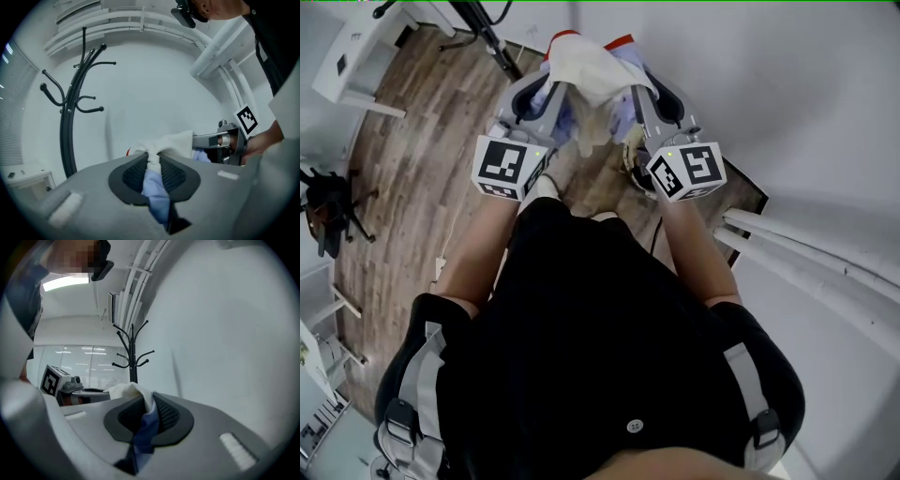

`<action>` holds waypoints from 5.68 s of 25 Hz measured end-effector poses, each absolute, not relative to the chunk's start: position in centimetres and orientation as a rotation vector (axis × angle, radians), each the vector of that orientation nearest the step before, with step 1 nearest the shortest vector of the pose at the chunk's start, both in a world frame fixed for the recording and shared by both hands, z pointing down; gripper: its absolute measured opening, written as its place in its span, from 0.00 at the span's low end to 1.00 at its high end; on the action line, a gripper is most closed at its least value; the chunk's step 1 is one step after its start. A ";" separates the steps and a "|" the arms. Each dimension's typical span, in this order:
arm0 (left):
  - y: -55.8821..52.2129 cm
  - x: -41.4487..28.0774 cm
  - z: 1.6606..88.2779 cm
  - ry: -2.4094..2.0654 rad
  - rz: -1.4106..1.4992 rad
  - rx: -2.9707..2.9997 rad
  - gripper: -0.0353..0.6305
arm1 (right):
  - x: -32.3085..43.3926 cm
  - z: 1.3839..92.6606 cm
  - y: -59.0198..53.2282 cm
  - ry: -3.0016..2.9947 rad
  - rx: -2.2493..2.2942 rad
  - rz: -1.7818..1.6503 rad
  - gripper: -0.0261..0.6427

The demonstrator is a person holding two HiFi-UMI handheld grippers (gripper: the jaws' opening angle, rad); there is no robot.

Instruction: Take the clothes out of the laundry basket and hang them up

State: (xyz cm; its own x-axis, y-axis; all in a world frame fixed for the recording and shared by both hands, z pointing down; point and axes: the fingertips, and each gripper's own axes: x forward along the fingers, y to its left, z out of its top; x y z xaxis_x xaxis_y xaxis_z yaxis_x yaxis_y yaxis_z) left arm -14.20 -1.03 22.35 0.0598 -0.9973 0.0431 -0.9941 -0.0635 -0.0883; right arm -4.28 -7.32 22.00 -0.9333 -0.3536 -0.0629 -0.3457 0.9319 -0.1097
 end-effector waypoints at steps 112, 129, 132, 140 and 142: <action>4.4 -32.0 38.6 2.681 -0.156 -1.903 0.38 | -25.4 37.0 -4.8 3.277 0.166 -0.214 0.38; 3.4 -23.3 30.7 2.015 -0.116 -2.450 0.45 | -14.9 30.8 -2.4 3.206 -0.321 -0.169 0.49; 2.1 -20.1 31.5 1.802 -0.127 -2.591 0.51 | -11.2 32.3 -2.2 3.178 -0.544 -0.248 0.57; -0.8 -9.5 36.8 1.444 -0.144 -2.958 0.64 | 0.7 36.3 -1.9 3.081 -1.014 -0.389 0.66; -1.9 -7.0 36.8 1.403 -0.110 -2.992 0.64 | 3.7 36.9 -2.4 3.057 -1.078 -0.405 0.68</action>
